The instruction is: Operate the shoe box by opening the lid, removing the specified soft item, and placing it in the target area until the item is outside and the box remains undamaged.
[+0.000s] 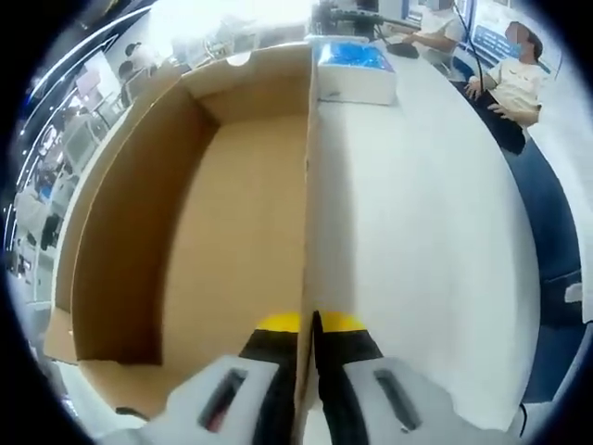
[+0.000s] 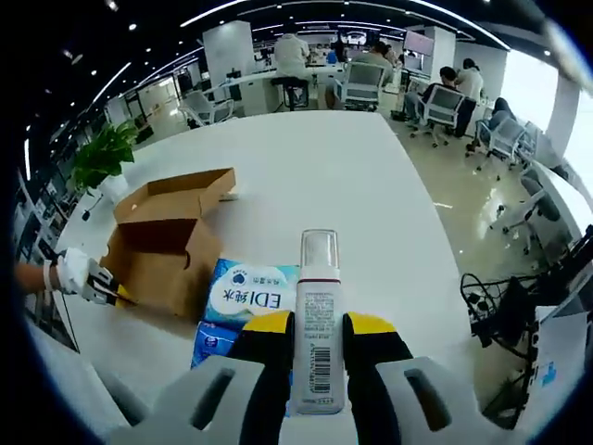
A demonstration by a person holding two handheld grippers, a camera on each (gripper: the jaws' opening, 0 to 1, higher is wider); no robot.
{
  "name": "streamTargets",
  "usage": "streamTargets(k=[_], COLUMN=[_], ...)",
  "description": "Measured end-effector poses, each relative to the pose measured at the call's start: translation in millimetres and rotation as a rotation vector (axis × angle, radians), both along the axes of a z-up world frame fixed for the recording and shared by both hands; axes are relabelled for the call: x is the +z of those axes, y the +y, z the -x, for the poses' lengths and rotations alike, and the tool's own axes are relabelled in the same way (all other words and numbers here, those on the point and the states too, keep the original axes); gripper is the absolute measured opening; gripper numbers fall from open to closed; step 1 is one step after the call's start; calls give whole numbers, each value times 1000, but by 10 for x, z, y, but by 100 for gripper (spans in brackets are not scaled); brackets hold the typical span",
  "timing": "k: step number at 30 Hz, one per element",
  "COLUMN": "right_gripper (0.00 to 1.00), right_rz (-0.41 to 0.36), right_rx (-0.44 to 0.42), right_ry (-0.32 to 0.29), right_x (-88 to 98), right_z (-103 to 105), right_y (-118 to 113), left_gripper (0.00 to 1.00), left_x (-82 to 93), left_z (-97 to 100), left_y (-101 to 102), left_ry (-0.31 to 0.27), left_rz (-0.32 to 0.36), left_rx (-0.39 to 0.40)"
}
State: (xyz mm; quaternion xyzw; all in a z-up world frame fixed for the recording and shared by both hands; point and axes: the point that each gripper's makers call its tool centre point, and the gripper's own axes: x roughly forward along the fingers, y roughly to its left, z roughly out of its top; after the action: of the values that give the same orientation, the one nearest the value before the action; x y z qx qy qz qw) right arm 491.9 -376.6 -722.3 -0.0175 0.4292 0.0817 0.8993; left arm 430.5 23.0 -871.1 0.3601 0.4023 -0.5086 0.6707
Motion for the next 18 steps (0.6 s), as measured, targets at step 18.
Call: streamTargets(k=[18], right_gripper=[19], right_rz=[-19], right_rx=[-73], right_ry=[29], right_x=[-210], right_z=[49], right_y=[-305], left_gripper=[2], left_x=[-5], left_z=[-8], left_y=[8], left_ry=[45], left_rz=[49], left_rx=[46])
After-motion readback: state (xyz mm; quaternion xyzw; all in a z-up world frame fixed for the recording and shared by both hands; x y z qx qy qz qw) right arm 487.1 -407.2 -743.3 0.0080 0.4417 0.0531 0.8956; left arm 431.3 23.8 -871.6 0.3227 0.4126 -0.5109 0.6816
